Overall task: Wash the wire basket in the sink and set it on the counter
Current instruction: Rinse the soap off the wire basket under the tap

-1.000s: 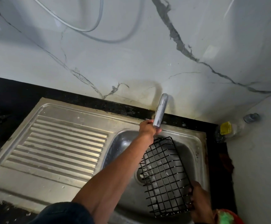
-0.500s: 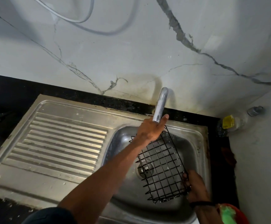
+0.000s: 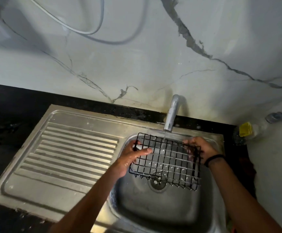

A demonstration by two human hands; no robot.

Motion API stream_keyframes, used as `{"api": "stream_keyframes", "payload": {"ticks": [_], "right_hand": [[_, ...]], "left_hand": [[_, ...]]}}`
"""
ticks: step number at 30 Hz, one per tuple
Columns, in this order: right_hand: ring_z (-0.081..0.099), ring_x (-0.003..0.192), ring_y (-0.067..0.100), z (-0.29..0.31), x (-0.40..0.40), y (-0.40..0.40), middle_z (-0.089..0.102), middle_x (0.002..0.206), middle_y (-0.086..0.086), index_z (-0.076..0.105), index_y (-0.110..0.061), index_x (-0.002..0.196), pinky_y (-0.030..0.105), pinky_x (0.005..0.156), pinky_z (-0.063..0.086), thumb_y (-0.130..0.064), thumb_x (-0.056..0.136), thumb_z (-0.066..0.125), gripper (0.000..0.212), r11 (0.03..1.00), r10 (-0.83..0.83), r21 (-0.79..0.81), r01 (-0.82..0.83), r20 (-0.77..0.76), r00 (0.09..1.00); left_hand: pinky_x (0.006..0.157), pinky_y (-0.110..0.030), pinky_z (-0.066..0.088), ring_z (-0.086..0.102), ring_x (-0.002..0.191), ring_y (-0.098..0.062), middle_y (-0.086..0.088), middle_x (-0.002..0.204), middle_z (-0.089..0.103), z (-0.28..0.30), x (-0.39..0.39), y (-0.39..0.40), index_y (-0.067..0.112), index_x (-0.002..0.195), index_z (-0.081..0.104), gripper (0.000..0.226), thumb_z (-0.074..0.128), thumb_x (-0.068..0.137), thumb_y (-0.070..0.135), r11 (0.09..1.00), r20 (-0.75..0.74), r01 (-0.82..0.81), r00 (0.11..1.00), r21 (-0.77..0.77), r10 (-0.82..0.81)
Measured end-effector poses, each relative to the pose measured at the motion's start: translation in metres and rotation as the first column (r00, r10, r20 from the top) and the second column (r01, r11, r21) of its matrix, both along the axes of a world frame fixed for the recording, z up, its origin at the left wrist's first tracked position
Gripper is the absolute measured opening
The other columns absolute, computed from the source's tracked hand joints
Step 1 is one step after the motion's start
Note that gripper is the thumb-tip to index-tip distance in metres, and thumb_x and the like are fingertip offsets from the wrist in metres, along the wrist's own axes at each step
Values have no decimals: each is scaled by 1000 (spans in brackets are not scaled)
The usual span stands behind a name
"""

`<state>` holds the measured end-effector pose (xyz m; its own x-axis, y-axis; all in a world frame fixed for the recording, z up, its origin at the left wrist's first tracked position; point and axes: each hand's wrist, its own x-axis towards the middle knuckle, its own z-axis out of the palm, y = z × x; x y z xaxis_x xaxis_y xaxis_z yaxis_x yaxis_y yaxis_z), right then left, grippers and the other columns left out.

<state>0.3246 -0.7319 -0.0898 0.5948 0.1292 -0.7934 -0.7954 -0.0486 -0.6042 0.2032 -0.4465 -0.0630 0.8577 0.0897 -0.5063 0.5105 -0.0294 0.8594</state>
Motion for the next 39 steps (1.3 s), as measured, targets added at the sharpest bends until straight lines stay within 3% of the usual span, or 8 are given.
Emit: {"api": "stream_keyframes", "payload": {"ticks": [6,9,15,20,24,27,33,39], "right_hand": [[67,88,21,17,-4,35,77,100,5,76,-15,101,31,73,49,-34,99,49,34,946,154,-317,-67,258,954],[62,114,39,12,-17,60,66,127,19,64,-12,119,44,96,46,-40,104,32,46,711,350,-702,-30,317,882],[5,157,32,48,-65,130,3,170,14,3,-18,162,56,125,5,-75,95,10,89,619,493,-782,-73,315,811],[-31,150,9,93,-164,161,-34,161,-6,-21,-22,158,42,124,-16,-75,95,2,86,653,691,-726,-214,457,561],[0,157,22,66,-97,131,-1,170,0,5,-25,162,55,124,10,-85,86,-1,97,679,591,-702,-216,348,728],[54,126,32,15,-41,111,54,141,12,46,-23,145,44,98,41,-99,70,1,115,811,402,-548,-204,269,875],[62,99,29,0,-29,104,64,120,12,58,-23,126,39,74,51,-77,90,45,66,997,67,-32,-71,-107,992],[70,74,24,14,-32,115,70,80,6,71,-8,99,22,52,51,-33,93,61,28,998,18,-59,-18,-8,1000]], "left_hand": [[46,-27,52,62,50,-19,-2,67,71,20,-31,-29,7,104,69,67,69,83,71,834,-113,-445,895,-326,432],[92,-47,57,69,103,-46,-27,109,72,32,-38,-44,0,125,69,69,68,90,59,775,-218,-527,850,-349,479],[35,-21,22,25,32,-10,7,39,33,11,-52,-42,22,55,39,60,74,74,67,740,-280,-523,852,-424,442],[99,-46,51,68,114,-22,-10,127,70,14,-57,-47,13,135,62,78,56,89,76,696,-151,-401,907,-595,394],[38,-21,28,29,36,-14,0,46,32,20,-63,-39,19,59,39,56,59,94,58,711,-279,-469,883,-524,377],[36,-19,19,18,36,-11,5,44,21,37,-69,-43,23,56,31,57,51,99,54,745,-301,-448,892,-494,336],[47,-25,14,19,42,-13,3,47,23,50,-75,-58,22,48,36,60,48,103,43,934,-223,-214,963,-287,152],[43,-23,18,21,36,-12,7,42,29,43,-75,-57,23,43,41,65,72,70,74,995,-54,24,998,-95,-29]]}}
